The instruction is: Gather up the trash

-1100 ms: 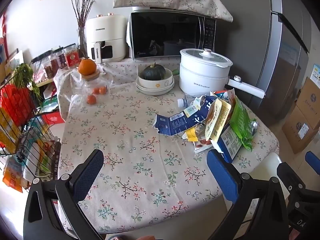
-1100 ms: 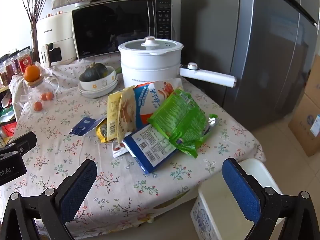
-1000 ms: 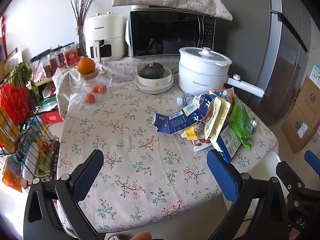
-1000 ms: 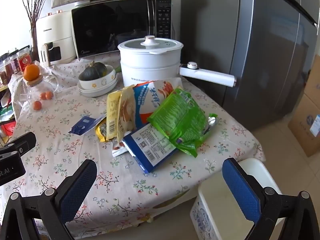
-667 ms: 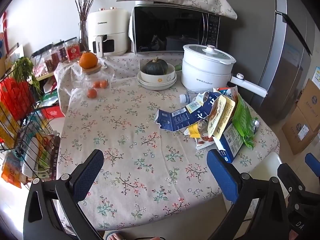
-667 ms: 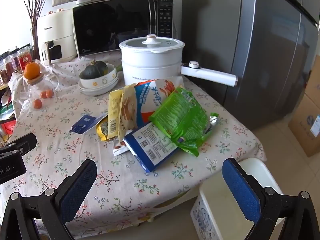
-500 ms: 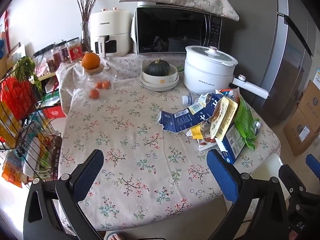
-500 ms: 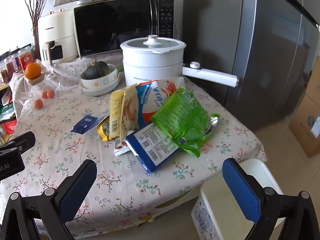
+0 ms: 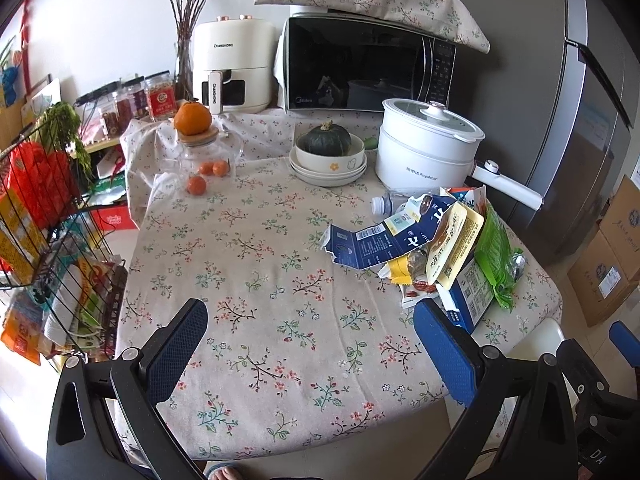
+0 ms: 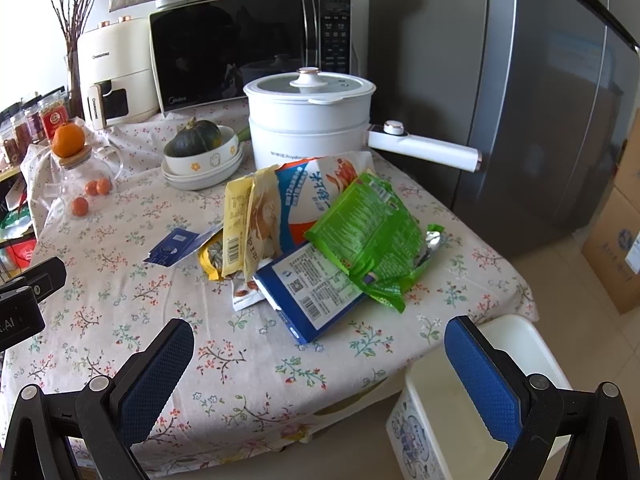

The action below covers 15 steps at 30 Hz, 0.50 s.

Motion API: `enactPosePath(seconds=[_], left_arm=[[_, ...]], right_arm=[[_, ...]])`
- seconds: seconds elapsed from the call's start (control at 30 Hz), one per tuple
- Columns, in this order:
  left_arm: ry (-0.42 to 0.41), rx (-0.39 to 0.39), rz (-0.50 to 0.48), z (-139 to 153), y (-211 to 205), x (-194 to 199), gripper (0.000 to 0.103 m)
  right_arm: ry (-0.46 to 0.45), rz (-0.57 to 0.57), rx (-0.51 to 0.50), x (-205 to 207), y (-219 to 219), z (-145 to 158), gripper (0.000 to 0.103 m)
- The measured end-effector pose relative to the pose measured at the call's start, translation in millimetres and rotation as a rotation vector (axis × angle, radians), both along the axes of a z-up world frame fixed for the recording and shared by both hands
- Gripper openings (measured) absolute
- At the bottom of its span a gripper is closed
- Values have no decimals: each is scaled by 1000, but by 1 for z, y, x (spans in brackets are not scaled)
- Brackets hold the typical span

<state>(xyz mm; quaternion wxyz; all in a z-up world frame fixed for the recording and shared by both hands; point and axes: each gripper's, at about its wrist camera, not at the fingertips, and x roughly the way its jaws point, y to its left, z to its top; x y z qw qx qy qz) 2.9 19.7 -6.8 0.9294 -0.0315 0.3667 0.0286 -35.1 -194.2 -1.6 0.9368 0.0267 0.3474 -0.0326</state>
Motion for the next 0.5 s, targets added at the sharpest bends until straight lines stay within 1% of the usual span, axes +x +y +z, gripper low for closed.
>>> enactPosePath(seconds=[0.2,0.5], left_arm=[[1,-28,11,0,4,0,103],[-1,-3,-6,-1,0,0,103]], right_arm=[[6,6,0,1,3,-1,103],[11,14,-3,1,5,-2,103]])
